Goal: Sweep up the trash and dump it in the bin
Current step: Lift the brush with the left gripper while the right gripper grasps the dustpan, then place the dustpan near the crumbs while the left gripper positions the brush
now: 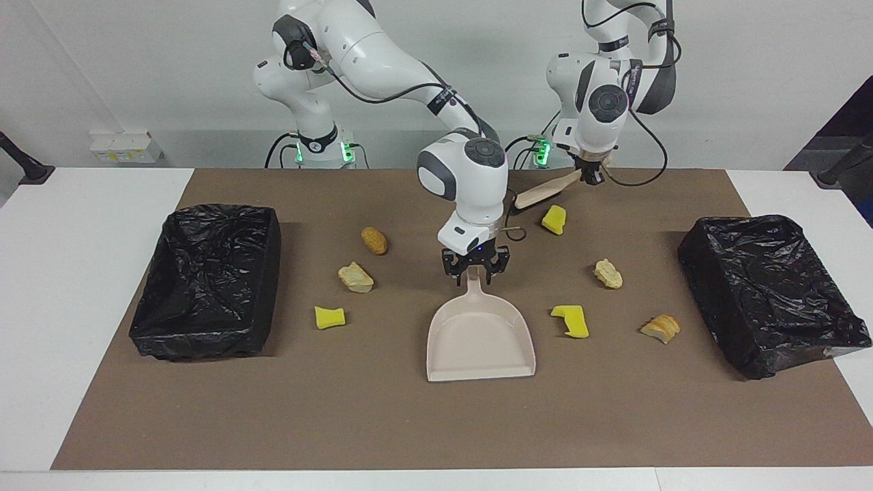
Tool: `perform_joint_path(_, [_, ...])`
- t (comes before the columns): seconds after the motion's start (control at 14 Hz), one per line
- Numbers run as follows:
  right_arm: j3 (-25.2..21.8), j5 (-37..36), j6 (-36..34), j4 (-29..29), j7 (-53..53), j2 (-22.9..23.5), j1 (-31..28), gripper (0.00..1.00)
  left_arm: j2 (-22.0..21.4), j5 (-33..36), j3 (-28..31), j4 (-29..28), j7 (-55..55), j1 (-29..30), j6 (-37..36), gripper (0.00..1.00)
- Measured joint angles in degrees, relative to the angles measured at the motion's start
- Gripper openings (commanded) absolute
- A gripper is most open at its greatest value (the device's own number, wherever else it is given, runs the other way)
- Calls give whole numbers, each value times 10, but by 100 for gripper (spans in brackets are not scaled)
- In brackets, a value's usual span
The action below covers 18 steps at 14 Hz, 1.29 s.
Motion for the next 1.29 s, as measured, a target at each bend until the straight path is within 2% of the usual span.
perform_joint_path(0.21, [-1, 1, -4, 1, -51, -32, -10, 0, 79, 0, 2, 77, 3, 39, 27, 0])
perform_joint_path(0.43, [0, 7, -63, -8, -186, -99, -36, 0, 137, 1, 2, 161, 3, 57, 7, 0])
perform_joint_path(0.64, [0, 14, -86, -35, -369, -131, -46, 0, 138, 1, 3, 209, 1, 60, -34, 0])
perform_joint_path(1.0, [-1, 13, -81, -60, -765, -128, -97, 0, 137, 23, 5, 270, -43, 111, -46, 0])
perform_joint_path(1.15, [-1, 13, -78, -60, -924, -125, -120, 0, 154, 31, 6, 290, -75, 126, -35, 0])
perform_joint_path(1.29, [-1, 13, -78, -60, -1042, -118, -141, 0, 200, 49, 8, 336, -121, 144, -32, 0])
